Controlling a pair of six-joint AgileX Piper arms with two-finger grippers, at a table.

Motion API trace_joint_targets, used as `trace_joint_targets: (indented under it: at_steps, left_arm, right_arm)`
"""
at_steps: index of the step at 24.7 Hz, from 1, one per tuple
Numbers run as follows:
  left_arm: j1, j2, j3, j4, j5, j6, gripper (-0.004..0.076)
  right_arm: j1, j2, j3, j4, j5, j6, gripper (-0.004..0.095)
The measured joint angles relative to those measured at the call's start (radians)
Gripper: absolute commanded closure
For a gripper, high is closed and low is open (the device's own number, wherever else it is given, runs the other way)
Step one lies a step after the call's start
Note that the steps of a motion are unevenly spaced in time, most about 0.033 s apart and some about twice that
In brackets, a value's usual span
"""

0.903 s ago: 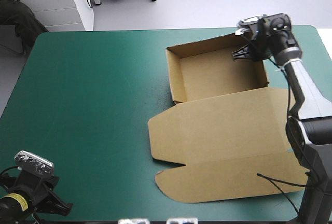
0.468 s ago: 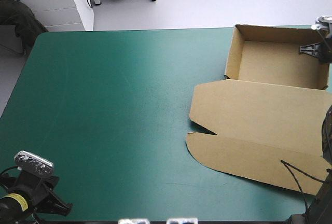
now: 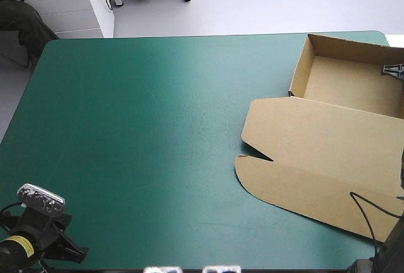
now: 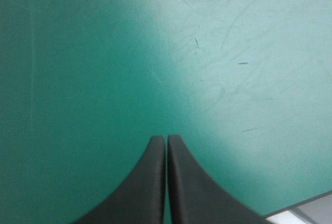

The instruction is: Fold the box

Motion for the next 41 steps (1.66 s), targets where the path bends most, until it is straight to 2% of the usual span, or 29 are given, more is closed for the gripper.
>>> trace_joint_targets:
  at_steps: [1, 4, 10, 11, 16, 18, 19, 20, 22, 24, 25, 26, 32, 41]
  left_arm:
    - [0.0, 0.0, 0.0, 0.0, 0.0, 0.0, 0.0731]
    - [0.0, 0.0, 0.0, 0.0, 0.0, 0.0, 0.0731]
    - [0.0, 0.0, 0.0, 0.0, 0.0, 0.0, 0.0731]
    - [0.0, 0.0, 0.0, 0.0, 0.0, 0.0, 0.0731]
    - [0.0, 0.0, 0.0, 0.0, 0.0, -0.003, 0.0731]
    - [0.0, 0.0, 0.0, 0.0, 0.0, -0.003, 0.0731]
    - [0.0, 0.0, 0.0, 0.0, 0.0, -0.003, 0.0731]
    - [0.0, 0.0, 0.0, 0.0, 0.0, -0.003, 0.0731]
    - [0.0, 0.0, 0.0, 0.0, 0.0, -0.003, 0.0731]
    - [0.0, 0.0, 0.0, 0.0, 0.0, -0.003, 0.0731]
    - [0.0, 0.0, 0.0, 0.0, 0.0, -0.003, 0.0731]
    - [0.0, 0.0, 0.0, 0.0, 0.0, -0.003, 0.0731]
    - [0.0, -0.001, 0.0, 0.0, 0.0, -0.003, 0.0731]
    - [0.0, -0.001, 0.0, 0.0, -0.001, -0.003, 0.0731]
  right_arm:
    - [0.0, 0.003, 0.001, 0.0, 0.0, 0.0, 0.0919]
    - [0.0, 0.019, 0.002, 0.007, 0.005, 0.0, 0.0721]
    - [0.0, 0.016, 0.002, 0.006, 0.011, 0.0, 0.0003]
    - [-0.002, 0.007, 0.002, 0.006, 0.011, 0.009, -0.0033]
    - [-0.004, -0.097, -0.001, 0.0, 0.015, 0.018, -0.0013]
    - [-0.008, -0.162, -0.004, 0.039, 0.024, 0.019, 0.0026]
    - [-0.008, -0.178, -0.004, 0.052, 0.03, 0.019, 0.0084]
    - [-0.011, -0.211, -0.005, 0.09, 0.052, 0.014, 0.0155]
    - [-0.011, -0.273, -0.005, 0.189, 0.103, -0.028, 0.0514]
    - [-0.01, -0.308, -0.004, 0.274, 0.109, -0.054, 0.07]
    - [-0.006, -0.322, -0.003, 0.3, 0.111, -0.061, 0.0854]
    - [0.002, -0.336, 0.002, 0.318, 0.111, -0.07, 0.0913]
    - [0.101, -0.431, 0.063, 0.335, 0.111, -0.119, 0.0925]
    - [0.371, -0.615, 0.264, 0.346, 0.111, -0.198, 0.0925]
